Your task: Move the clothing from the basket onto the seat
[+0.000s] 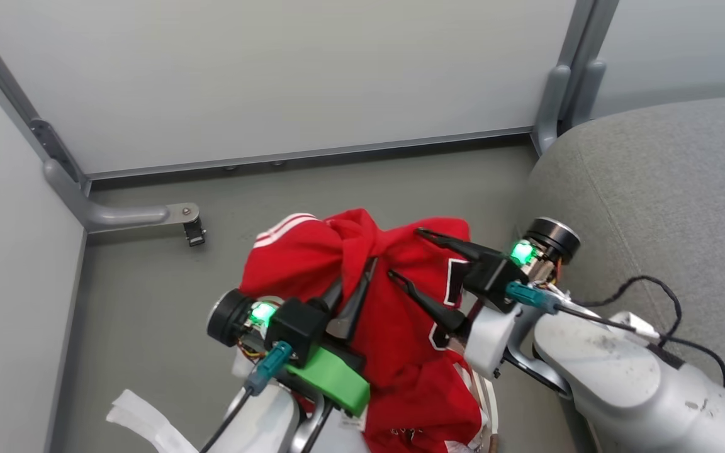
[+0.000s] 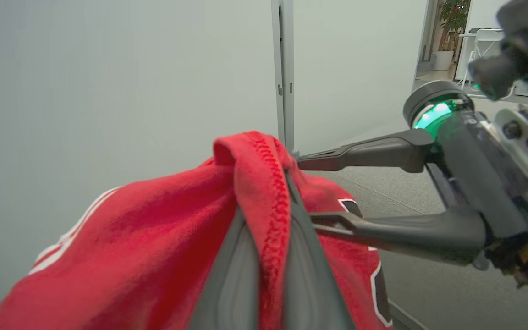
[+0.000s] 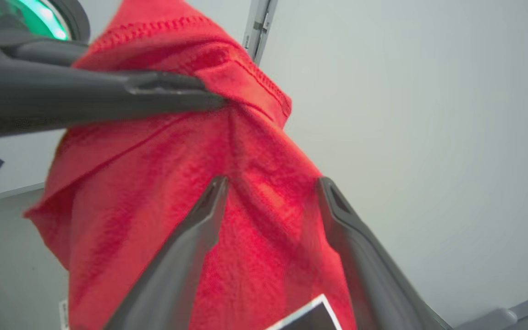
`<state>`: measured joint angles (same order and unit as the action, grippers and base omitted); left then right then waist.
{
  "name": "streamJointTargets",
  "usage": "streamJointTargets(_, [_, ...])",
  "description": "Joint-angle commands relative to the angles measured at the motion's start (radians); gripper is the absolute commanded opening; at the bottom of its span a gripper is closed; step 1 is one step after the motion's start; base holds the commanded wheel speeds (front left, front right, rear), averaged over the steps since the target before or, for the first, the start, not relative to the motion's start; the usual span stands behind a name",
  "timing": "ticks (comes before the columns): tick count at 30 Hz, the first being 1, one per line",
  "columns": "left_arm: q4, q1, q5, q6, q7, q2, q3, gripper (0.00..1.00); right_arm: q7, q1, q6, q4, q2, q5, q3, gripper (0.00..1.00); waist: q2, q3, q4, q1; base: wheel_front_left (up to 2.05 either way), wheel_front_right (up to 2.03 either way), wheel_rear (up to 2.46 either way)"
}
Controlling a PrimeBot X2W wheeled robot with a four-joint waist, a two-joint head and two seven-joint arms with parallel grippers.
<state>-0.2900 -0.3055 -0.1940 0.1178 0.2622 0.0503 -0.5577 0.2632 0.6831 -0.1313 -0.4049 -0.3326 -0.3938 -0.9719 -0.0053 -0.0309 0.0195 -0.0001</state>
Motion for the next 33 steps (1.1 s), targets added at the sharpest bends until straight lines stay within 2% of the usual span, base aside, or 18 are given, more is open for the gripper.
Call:
streamJointTargets(1, [0.011,0.002,-0.012,0.003,0.004,0.001,-0.015,0.00,0.002,0.032,0.001,-0.017,0.002,-0.028,-0.040,1.00,0.0053,-0.001,0.017,0.0001,0.00,0.00,0.00])
streamJointTargets(3, [0.014,-0.006,-0.017,0.005,0.004,0.002,-0.040,0.00,0.001,0.066,0.001,-0.065,0.002,-0.079,-0.134,1.00,0.0053,-0.001,0.029,0.0001,0.00,0.00,0.00])
streamJointTargets(4, [0.014,-0.012,-0.022,0.006,0.004,0.001,-0.065,0.00,-0.005,0.108,0.001,-0.098,0.012,-0.153,-0.235,1.00,0.0053,0.000,0.040,0.0001,0.00,0.00,0.00])
streamJointTargets(8, [0.017,-0.022,-0.033,0.008,0.004,0.001,-0.105,0.00,-0.035,0.134,0.001,-0.123,0.030,-0.274,-0.308,1.00,0.0053,-0.001,0.059,0.0001,0.00,0.00,0.00])
streamJointTargets(10, [0.015,-0.025,-0.038,0.008,0.004,0.001,-0.116,0.00,-0.060,0.108,0.001,-0.111,0.040,-0.278,-0.311,0.44,0.0053,-0.003,0.067,0.0001,0.00,0.00,0.00])
streamJointTargets(11, [0.012,-0.026,-0.042,0.009,0.004,0.001,-0.120,0.00,-0.067,0.091,0.001,-0.101,0.044,-0.281,-0.312,0.00,0.0053,-0.004,0.069,0.0001,0.00,0.00,0.00])
streamJointTargets(17, [-0.007,-0.016,-0.042,-0.003,0.004,0.001,-0.101,0.00,-0.022,0.087,0.001,-0.140,0.039,-0.307,-0.310,0.00,0.0053,-0.006,0.047,0.0001,0.00,0.00,0.00])
streamJointTargets(18, [-0.008,-0.013,-0.037,-0.008,0.004,0.001,-0.093,0.09,-0.013,0.088,0.001,-0.151,0.041,-0.316,-0.310,0.00,0.0053,-0.007,0.034,0.0001,0.00,0.00,0.00])
streamJointTargets(19, [-0.007,-0.007,-0.031,-0.014,0.004,0.001,-0.080,0.35,-0.005,0.086,0.001,-0.166,0.044,-0.328,-0.310,0.00,0.0053,-0.007,0.016,0.0001,0.00,0.00,0.00])
streamJointTargets(20, [-0.011,-0.001,-0.026,-0.017,0.004,0.001,-0.070,0.93,-0.001,0.081,0.001,-0.176,0.046,-0.338,-0.309,0.00,0.0053,-0.008,-0.001,0.0001,0.00,0.00,0.00])
streamJointTargets(21, [-0.018,0.003,-0.017,-0.019,0.004,0.001,-0.061,1.00,0.001,0.070,0.001,-0.179,0.048,-0.347,-0.293,0.00,0.0053,-0.010,-0.023,0.0001,0.00,0.00,0.00])
streamJointTargets(26, [-0.031,0.020,0.012,-0.020,0.004,0.001,-0.014,1.00,0.002,0.002,0.001,-0.132,0.034,-0.321,-0.167,0.00,0.0053,-0.026,-0.153,0.0001,0.00,0.00,0.00])
streamJointTargets(33, [-0.038,0.040,0.033,-0.012,0.002,0.002,0.036,1.00,0.003,-0.125,0.001,-0.080,0.021,-0.282,0.026,0.00,0.0053,-0.046,-0.378,0.0001,0.00,0.00,0.00])
